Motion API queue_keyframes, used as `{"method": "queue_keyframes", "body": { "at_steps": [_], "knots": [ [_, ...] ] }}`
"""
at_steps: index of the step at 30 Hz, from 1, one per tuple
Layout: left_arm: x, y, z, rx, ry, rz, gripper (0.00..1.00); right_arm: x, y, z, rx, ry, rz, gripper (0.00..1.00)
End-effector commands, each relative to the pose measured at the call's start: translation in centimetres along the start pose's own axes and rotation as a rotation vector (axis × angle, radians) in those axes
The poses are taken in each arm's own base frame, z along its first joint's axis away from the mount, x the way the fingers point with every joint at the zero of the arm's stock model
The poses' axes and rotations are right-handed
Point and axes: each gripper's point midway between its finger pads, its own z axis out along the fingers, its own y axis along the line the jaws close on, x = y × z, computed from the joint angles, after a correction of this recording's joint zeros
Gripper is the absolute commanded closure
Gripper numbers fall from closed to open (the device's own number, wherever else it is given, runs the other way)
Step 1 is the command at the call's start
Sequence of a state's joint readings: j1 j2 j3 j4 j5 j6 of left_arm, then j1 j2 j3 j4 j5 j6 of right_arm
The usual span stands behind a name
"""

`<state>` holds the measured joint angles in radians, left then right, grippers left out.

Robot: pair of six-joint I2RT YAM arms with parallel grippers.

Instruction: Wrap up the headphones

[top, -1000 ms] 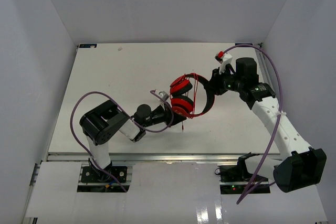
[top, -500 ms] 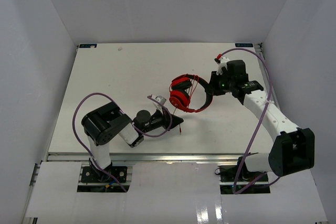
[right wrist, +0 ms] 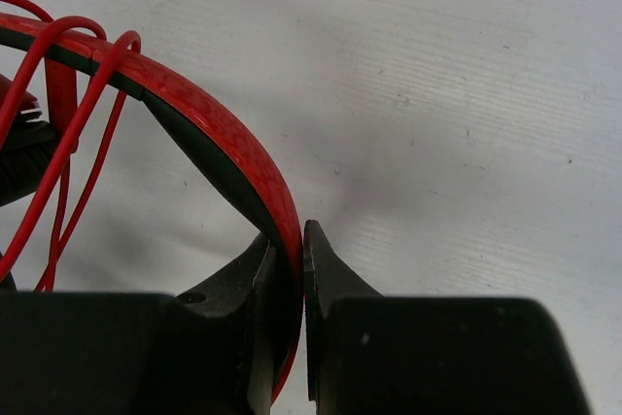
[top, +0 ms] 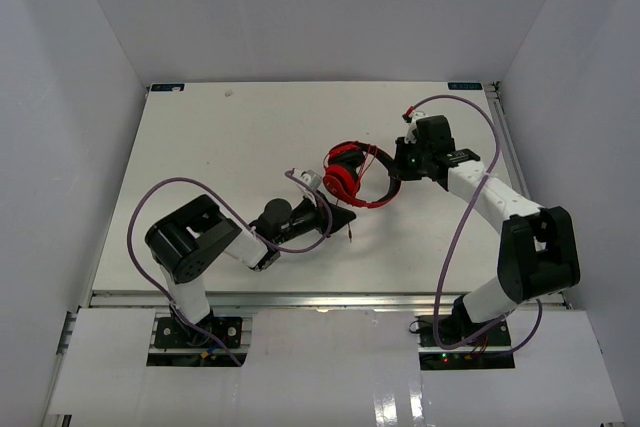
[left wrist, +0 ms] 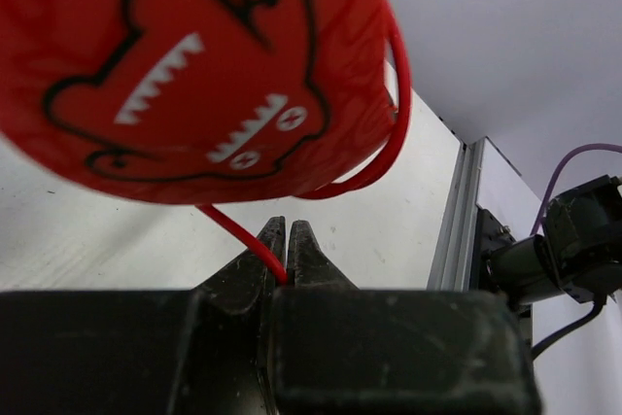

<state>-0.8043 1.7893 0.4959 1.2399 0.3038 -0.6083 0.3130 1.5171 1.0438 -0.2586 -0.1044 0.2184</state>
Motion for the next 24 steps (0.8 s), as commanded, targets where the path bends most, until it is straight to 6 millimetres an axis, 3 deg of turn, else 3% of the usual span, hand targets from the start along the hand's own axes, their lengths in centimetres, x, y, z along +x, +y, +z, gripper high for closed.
{"method": "queue_keyframes", "body": {
  "at_steps": [1,9,14,24],
  "knots": [
    [0.5,-1.2,0.8,0.055,0.07,0.016,0.9,-6.2,-1.2,1.7,0.087,-0.195,0.034,0.92],
    [2.8,-0.2,1.7,0.057,0.133,-0.058,0.8,-6.2,-2.6,5.0,0.157,-0.175,0.015,0.92],
    [3.2,0.9,1.8,0.025,0.134,-0.1,0.63,-6.1,-3.1,6.4,0.196,-0.173,-0.013,0.92],
    [3.0,0.9,0.3,0.021,0.133,-0.117,0.6,-5.1,-3.3,8.8,0.216,-0.135,-0.033,0.92]
  ]
}}
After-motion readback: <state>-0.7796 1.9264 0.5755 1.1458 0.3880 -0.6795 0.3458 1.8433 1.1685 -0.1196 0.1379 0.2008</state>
